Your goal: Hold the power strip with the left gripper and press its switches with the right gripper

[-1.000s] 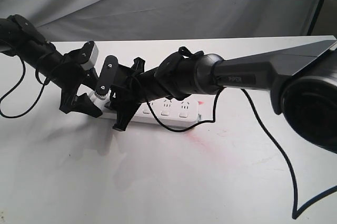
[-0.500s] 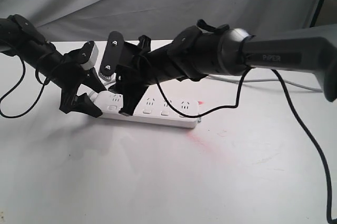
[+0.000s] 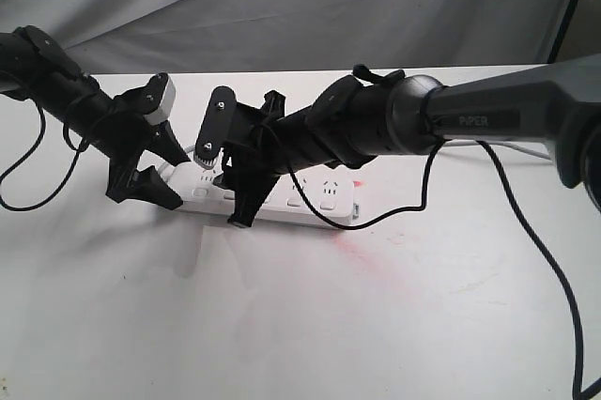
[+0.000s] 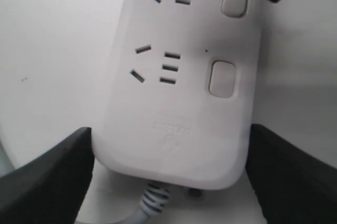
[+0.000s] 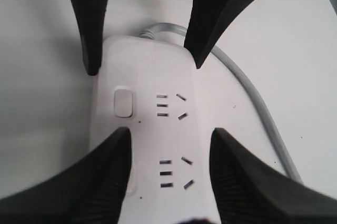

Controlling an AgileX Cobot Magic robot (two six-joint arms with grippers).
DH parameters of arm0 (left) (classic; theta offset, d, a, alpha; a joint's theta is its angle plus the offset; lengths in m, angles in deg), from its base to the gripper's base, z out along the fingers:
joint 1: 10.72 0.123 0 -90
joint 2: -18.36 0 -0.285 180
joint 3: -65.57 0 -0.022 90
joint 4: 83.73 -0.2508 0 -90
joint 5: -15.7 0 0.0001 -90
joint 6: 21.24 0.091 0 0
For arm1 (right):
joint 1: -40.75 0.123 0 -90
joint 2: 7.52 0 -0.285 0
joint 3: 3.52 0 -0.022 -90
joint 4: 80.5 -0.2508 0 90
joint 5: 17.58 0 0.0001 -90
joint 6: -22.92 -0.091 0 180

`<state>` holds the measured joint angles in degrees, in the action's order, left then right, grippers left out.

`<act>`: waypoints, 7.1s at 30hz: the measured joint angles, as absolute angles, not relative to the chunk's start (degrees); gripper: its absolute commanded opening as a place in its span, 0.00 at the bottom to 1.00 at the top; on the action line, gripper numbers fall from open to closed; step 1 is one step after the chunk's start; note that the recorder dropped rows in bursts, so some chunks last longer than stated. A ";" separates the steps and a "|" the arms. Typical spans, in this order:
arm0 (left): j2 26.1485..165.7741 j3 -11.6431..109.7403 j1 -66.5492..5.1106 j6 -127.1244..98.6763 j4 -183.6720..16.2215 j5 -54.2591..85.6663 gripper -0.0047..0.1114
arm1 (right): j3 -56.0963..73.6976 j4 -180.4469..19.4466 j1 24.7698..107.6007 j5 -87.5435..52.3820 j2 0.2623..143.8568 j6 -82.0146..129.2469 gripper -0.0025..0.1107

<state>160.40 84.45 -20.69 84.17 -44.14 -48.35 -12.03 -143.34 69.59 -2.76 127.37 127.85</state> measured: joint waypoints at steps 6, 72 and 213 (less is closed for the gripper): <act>160.40 84.45 -20.69 84.17 -44.14 -48.35 0.64 | -12.03 -143.43 69.59 -3.14 127.51 128.29 0.41; 160.40 84.45 -20.69 84.17 -44.14 -48.35 0.64 | -10.17 -146.97 69.45 -5.34 130.11 132.41 0.41; 160.40 84.45 -20.69 84.08 -44.14 -48.26 0.64 | 4.15 -149.61 63.66 -6.04 118.54 132.58 0.41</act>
<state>160.40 84.45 -20.69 84.08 -44.14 -48.26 4.15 -149.61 63.66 -6.04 118.54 132.58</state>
